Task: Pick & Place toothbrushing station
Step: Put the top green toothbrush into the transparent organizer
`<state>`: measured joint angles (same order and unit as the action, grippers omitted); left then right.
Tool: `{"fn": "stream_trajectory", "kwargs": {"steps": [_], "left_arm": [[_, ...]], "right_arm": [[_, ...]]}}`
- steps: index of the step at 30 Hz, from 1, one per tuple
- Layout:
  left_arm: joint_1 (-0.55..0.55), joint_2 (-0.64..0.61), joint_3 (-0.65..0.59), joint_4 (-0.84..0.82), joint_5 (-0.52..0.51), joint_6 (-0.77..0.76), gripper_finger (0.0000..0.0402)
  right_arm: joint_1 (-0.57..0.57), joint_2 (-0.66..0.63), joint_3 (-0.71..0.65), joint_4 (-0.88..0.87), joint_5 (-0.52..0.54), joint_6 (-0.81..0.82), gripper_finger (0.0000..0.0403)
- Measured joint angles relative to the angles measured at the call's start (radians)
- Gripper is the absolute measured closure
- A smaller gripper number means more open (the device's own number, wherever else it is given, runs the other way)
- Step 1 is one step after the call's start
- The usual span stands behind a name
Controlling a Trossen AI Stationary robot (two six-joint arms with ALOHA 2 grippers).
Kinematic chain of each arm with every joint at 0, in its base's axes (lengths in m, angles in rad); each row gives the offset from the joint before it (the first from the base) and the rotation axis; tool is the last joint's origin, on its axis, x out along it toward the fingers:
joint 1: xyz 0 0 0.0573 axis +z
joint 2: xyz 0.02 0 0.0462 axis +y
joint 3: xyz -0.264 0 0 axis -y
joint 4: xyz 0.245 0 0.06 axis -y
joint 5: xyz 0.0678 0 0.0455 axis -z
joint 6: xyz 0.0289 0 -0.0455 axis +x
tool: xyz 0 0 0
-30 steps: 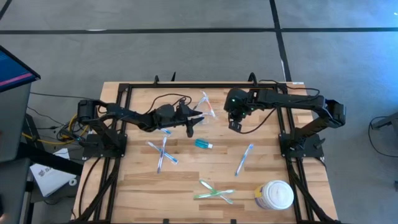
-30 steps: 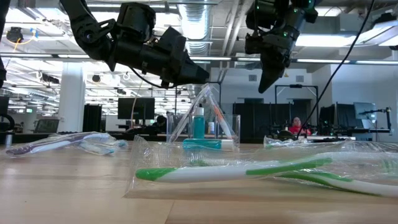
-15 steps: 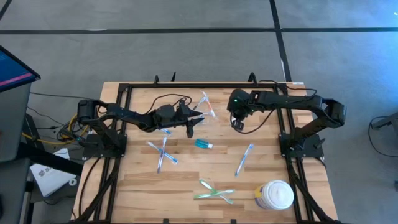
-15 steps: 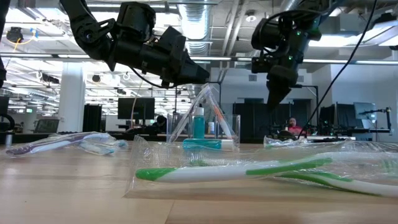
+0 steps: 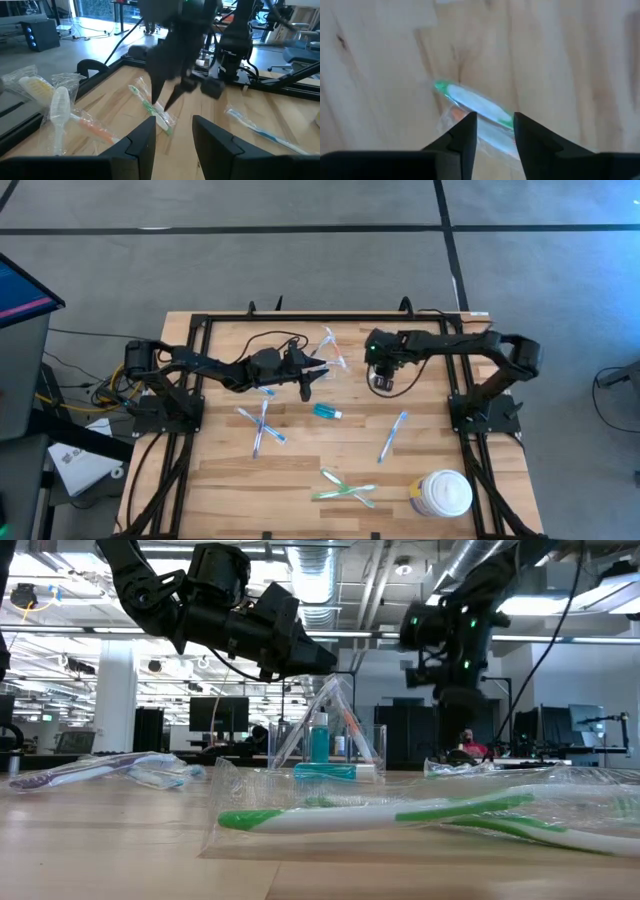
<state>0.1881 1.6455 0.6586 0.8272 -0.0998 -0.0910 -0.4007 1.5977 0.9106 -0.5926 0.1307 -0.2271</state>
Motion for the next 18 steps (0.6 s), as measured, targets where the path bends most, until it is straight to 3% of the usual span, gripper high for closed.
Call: {"fn": "stream_trajectory", "kwargs": {"steps": [9, 15, 18], "left_arm": [[0.0, 0.0, 0.0, 0.0, 0.0, 0.0, 0.028], [0.0, 0.0, 0.0, 0.0, 0.0, 0.0, 0.028], [0.0, 0.0, 0.0, 0.0, 0.0, 0.0, 0.028]], "right_arm": [[0.013, 0.156, 0.048, -0.007, 0.006, -0.059, 0.0255], [0.014, 0.176, 0.075, -0.012, 0.005, -0.064, 0.0247], [0.014, 0.17, 0.078, -0.006, 0.001, -0.063, 0.0264]]}}
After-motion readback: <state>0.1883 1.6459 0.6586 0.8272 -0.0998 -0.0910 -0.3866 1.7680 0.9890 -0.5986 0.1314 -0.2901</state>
